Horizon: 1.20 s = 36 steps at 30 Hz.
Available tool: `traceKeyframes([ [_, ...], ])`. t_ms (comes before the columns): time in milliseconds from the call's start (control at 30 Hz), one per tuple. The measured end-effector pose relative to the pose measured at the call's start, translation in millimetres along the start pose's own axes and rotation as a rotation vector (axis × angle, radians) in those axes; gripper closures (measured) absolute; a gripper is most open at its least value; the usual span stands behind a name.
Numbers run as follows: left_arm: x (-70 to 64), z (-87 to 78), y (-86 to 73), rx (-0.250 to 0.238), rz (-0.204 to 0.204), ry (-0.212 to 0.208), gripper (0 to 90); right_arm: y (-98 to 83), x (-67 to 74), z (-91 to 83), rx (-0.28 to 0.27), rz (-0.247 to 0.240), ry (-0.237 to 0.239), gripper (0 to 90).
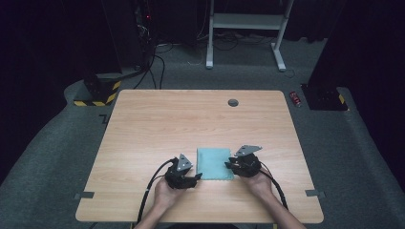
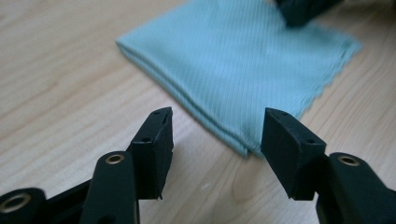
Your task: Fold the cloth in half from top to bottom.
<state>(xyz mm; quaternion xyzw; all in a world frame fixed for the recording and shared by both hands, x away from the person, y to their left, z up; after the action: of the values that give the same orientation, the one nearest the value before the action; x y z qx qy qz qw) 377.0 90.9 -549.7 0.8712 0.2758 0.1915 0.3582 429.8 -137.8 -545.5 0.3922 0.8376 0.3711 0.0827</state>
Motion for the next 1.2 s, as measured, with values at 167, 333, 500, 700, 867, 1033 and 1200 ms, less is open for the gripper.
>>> traceKeyframes([
  [167,0.9,-11.7,-8.7,0.031,0.016,0.010,42.7,0.2,-0.2,-1.2,0.008,-0.006,-0.006,67.0],
  [333,7.8,-26.6,-17.0,-0.005,-0.016,0.001,42.1,0.6,-1.9,-5.6,0.001,-0.009,-0.025,62.3],
  [500,22.3,-34.5,-20.5,-0.045,-0.076,0.021,41.3,3.1,-6.3,-16.3,-0.030,0.008,-0.036,60.2],
  [700,32.3,-41.2,-22.3,-0.071,-0.107,0.035,41.2,4.4,-15.9,-36.6,-0.076,0.032,-0.069,58.0],
  [867,38.7,-46.8,-25.1,-0.080,-0.128,0.051,41.1,-0.5,-28.4,-49.7,-0.104,0.073,-0.101,56.9],
  [1033,43.0,-46.8,-30.9,-0.065,-0.133,0.067,41.1,-8.6,-38.1,-54.6,-0.115,0.112,-0.119,56.7],
  [1200,49.4,-47.0,-39.2,-0.045,-0.145,0.100,41.1,-16.2,-41.7,-54.9,-0.104,0.116,-0.145,56.8],
])
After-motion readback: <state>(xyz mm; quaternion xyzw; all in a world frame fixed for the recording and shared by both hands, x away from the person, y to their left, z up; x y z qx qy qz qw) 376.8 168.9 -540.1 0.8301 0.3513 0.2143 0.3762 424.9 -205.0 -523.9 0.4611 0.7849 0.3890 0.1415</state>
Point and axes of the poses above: each handheld gripper's, and its own axes: z roughly forward along the jaws, y roughly out of its top, x roughly to its left, the point moved 4 cm from there along z, roughly forward along the jaws, and after that the axes turned 11 degrees about z, right-handed, at the moved point
